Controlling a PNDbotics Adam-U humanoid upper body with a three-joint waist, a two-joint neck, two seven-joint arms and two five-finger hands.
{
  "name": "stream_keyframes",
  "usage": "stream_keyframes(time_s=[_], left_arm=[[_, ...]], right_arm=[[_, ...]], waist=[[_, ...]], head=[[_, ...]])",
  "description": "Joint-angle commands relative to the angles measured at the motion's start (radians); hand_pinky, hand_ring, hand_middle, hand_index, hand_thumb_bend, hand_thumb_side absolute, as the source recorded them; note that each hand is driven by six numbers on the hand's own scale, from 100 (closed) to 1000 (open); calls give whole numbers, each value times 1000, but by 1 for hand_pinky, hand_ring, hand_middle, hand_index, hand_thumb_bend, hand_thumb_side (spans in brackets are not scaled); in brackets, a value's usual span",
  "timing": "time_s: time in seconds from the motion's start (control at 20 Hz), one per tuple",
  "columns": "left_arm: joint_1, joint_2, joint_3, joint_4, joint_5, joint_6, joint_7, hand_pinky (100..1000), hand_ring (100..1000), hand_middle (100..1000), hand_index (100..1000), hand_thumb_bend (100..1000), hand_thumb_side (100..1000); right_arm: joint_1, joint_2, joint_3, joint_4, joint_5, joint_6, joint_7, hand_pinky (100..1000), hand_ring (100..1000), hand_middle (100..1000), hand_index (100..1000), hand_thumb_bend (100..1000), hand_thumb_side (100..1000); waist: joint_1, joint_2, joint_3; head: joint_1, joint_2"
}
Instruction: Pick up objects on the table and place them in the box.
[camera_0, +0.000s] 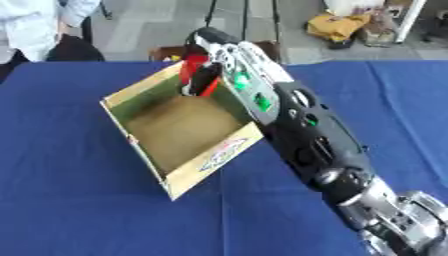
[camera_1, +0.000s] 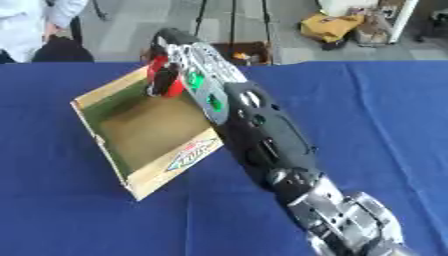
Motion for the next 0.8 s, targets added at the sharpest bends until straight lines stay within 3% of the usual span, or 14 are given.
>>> stream_keyframes(time_s=[0.05,0.65,0.75,0.8], left_arm=[[-19,9,1,-15,3,-2,-6,633,850,814,867,100,1000],[-29,4,1,-15,6,-4,-8,632,849,813,867,100,1000],[-28,4,1,-15,5,-3,-8,632,849,813,867,100,1000],[-28,4,1,-15,5,-3,-8,632,849,813,867,100,1000]], right_arm=[[-10,26,-21,43,18,-4,-38,265,441,452,520,100,100],[20,70,-33,157,61,-32,-83,272,454,459,523,100,100],[18,68,-33,152,57,-40,-83,295,476,473,548,100,100],[17,67,-34,146,53,-44,-83,350,518,510,601,100,100]], waist=[[-11,-1,6],[-14,14,21],[-14,15,20],[-14,15,19]], head=[[-8,-14],[-11,-18],[-8,-16],[-7,-15]])
